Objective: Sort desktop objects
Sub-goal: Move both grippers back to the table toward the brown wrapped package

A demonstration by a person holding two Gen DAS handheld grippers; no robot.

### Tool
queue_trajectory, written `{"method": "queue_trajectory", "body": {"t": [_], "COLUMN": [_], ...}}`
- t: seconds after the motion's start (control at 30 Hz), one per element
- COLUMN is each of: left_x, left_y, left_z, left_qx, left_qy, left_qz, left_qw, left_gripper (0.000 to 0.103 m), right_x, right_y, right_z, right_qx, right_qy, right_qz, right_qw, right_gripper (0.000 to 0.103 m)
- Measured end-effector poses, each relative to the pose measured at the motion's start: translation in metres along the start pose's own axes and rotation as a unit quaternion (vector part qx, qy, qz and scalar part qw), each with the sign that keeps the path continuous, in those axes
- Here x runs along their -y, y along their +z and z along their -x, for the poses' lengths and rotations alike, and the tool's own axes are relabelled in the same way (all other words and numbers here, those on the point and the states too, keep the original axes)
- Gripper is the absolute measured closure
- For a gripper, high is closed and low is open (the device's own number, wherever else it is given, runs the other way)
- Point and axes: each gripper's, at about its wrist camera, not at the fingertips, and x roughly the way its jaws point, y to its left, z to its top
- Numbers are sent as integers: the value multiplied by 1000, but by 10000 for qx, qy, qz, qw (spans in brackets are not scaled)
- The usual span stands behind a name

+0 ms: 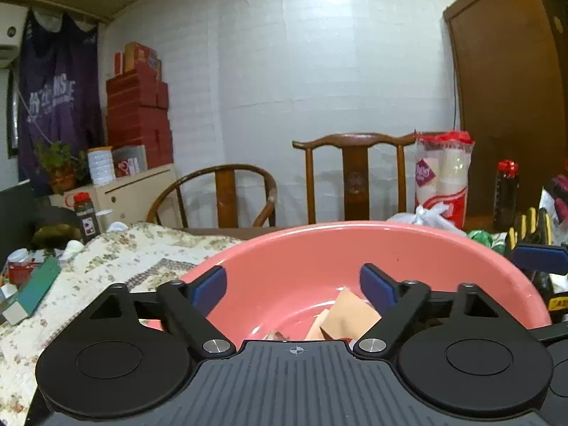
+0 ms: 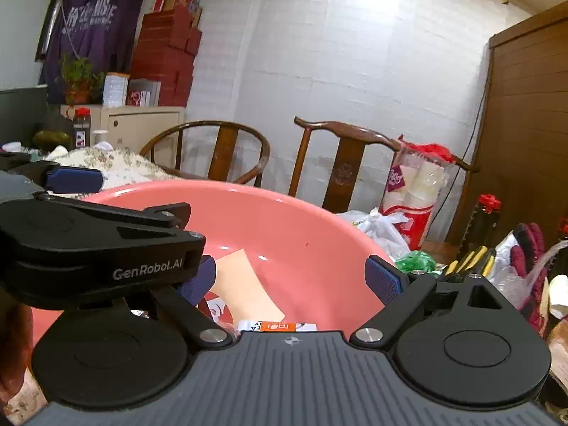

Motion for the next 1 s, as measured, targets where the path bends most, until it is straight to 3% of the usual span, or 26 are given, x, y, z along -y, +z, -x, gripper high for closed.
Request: {"method": "queue_trajectory", "body": {"t": [0.3,0.57,0.77,1.0], "left_x": [8,43,101,175], "left_y": [2,-1,-18,-60], "left_z": [35,75,94,98], "left_qx": [171,418,549,520], "left_qy": [-111,-538,-1145,-1871], "left_qz": [23,42,-172,-444], "left_qw": [9998,9977,9918,9800], "left_gripper": [11,10,10,9], "right_x": [15,53,89,149], "right_y": [-4,-25,-59,-125], "right_z": [34,76,104,129], "right_qx": [150,371,419,70], "right_qy": [-155,-467,-1151,-1986], "right_qz": [-256,-765,-830,-997], "right_qw": [9994,9953,9890,9750], "right_gripper": [10,10,10,10]}}
